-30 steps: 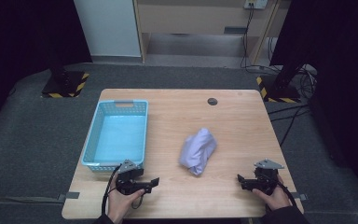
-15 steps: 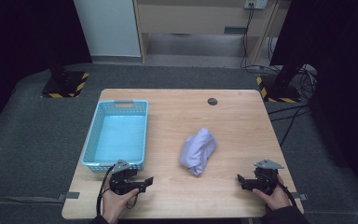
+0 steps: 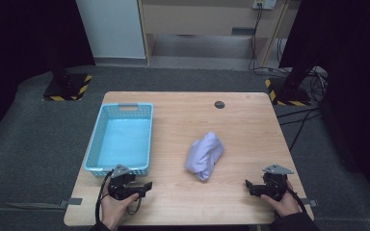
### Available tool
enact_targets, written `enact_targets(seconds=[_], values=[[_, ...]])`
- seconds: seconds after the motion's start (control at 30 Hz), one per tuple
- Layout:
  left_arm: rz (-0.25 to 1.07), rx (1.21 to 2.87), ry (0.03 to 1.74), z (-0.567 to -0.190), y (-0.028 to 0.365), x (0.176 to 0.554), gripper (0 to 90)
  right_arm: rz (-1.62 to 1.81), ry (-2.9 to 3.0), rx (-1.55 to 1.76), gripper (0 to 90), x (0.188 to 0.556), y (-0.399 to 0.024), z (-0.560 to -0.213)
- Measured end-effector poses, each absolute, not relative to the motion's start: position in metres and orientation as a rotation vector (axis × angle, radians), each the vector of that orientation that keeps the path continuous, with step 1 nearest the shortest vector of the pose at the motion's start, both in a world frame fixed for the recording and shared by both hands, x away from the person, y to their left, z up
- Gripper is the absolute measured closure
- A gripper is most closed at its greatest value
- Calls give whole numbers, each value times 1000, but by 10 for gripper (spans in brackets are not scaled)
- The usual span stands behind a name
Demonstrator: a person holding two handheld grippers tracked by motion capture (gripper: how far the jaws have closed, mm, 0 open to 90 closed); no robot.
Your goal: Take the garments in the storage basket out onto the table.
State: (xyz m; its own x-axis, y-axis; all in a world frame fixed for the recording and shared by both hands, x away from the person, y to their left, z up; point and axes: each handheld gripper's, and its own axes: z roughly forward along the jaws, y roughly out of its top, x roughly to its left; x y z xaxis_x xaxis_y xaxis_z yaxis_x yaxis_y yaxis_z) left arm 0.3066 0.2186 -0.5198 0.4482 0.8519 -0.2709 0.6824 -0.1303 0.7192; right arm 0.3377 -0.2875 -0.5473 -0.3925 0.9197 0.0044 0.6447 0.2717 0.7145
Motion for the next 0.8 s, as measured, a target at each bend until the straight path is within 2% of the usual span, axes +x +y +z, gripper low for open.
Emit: enact_targets(seconds=[0.8], values=[[317,1868,1396,-522,254,305,159,901,2135,1414,4,338,-287,-547]])
